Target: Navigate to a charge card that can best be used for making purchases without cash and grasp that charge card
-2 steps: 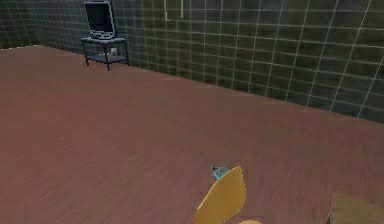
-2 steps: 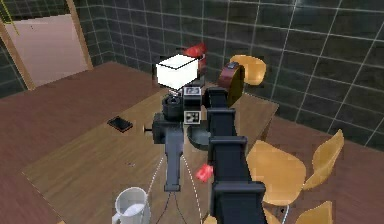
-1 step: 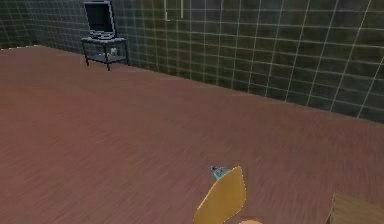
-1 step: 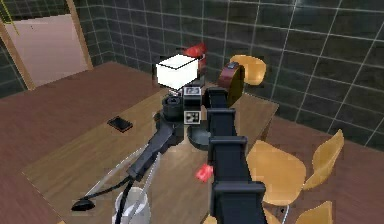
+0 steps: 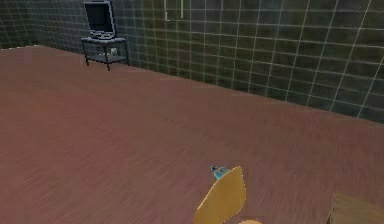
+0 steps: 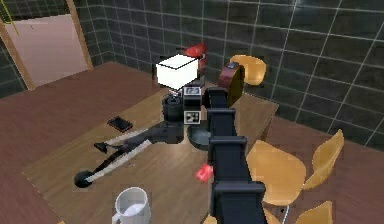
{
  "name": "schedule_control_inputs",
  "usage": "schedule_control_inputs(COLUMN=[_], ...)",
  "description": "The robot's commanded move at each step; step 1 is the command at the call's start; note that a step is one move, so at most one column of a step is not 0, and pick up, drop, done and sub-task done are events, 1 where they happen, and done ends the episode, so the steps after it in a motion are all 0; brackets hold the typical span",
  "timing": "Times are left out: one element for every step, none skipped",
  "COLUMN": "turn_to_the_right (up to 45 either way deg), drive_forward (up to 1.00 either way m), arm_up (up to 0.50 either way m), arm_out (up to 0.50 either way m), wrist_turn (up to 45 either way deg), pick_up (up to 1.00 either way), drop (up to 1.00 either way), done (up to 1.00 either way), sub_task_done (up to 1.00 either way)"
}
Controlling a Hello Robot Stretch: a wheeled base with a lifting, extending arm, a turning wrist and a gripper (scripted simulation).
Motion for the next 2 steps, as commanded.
schedule_control_inputs(turn_to_the_right=[0.0,0.0], drive_forward=[0.0,0.0], arm_up=[0.0,0.0], arm_out=[0.0,0.0], wrist_turn=[45.0,45.0], pick_up=[0.0,0.0], drop=[0.0,0.0], done=[0.0,0.0], sub_task_done=[0.0,0.0])
